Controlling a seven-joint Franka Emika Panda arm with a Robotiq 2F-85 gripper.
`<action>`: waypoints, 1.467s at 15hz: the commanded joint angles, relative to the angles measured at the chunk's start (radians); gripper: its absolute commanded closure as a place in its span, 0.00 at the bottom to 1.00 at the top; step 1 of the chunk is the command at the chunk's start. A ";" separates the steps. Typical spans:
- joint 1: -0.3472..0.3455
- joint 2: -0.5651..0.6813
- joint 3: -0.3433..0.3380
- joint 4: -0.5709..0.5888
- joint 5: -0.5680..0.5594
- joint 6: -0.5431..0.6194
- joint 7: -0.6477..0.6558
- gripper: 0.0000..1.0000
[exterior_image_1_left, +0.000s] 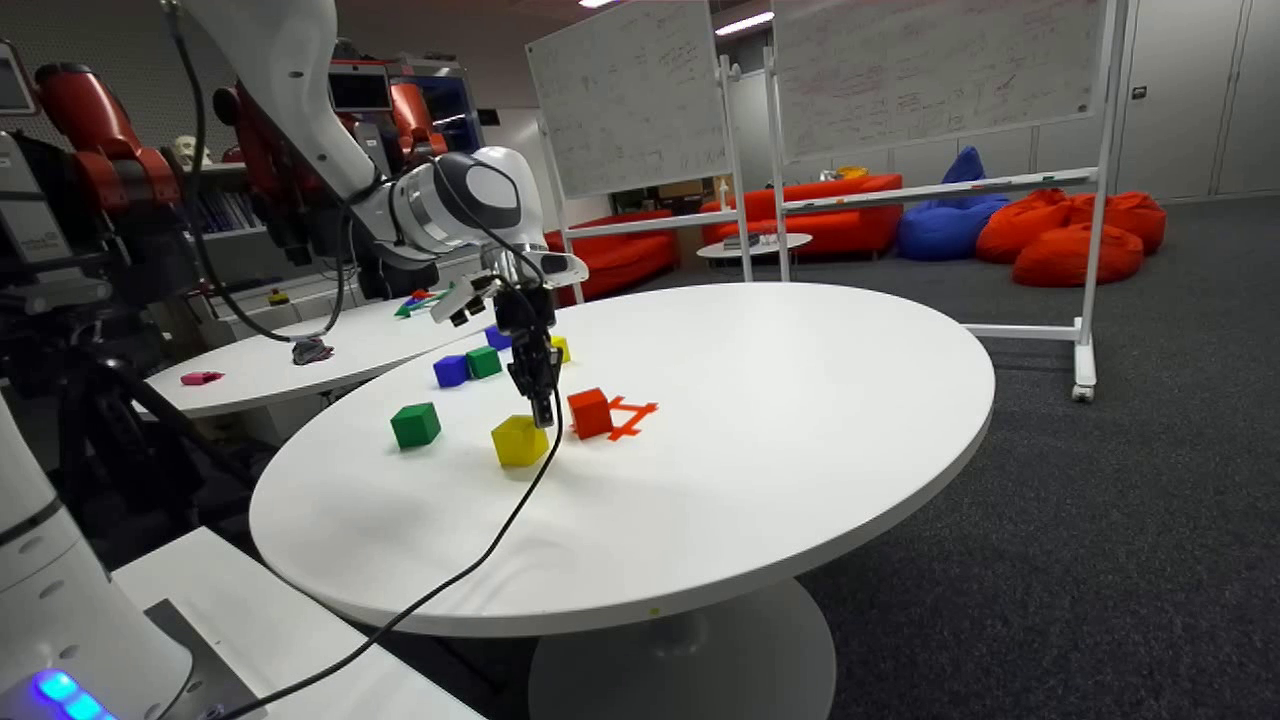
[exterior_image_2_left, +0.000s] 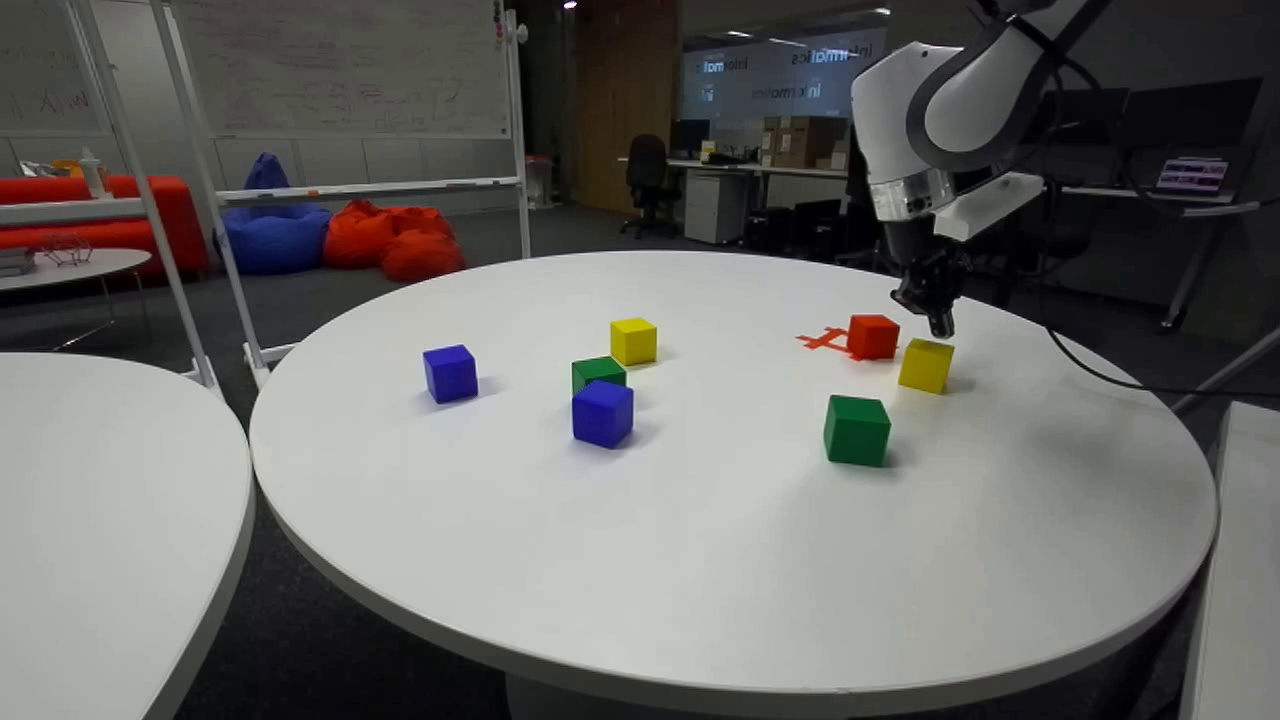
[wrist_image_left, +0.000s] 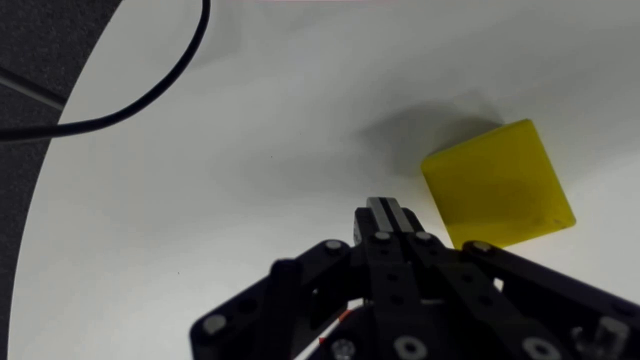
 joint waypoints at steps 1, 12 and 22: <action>-0.018 0.024 0.018 0.020 0.002 -0.002 -0.007 1.00; -0.009 0.088 0.017 0.064 -0.009 0.066 -0.017 1.00; 0.005 0.075 0.001 0.056 -0.052 0.158 0.003 1.00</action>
